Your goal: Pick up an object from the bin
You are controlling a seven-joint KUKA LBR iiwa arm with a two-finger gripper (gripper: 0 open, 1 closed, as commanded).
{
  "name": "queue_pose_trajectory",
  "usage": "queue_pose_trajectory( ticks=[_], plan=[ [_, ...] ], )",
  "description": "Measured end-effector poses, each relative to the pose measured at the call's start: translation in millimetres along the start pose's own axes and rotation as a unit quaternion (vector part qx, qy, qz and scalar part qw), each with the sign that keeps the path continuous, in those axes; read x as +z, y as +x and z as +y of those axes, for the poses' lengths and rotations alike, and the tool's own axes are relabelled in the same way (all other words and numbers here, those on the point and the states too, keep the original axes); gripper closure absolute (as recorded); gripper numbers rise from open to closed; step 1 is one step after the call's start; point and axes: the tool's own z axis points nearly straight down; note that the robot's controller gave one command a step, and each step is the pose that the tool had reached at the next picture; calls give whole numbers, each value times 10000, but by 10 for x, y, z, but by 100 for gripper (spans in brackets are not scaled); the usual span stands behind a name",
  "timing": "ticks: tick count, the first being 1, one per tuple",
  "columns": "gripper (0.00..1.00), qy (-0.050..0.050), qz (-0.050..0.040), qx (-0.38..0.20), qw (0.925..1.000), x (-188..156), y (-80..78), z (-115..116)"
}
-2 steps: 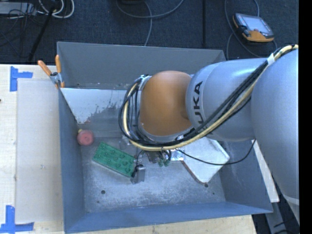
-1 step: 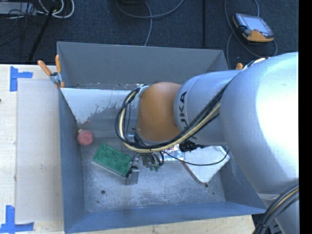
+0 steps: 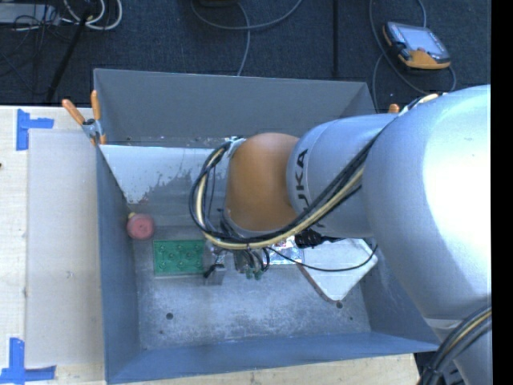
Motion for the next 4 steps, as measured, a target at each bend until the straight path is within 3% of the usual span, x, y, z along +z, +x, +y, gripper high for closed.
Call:
queue_pose_trajectory(
  ticks=[1, 2, 3, 4],
  plan=[
    [100, -10, -26, 100, 9999, -1614, 203, 286],
    [100, 11, 30, -1000, 9950, -572, -229, 626],
    [100, -4, -39, -1086, 9941, -2646, 125, 546],
    [100, -1, 25, -3839, 9234, -1995, -21, 454]
  ],
)
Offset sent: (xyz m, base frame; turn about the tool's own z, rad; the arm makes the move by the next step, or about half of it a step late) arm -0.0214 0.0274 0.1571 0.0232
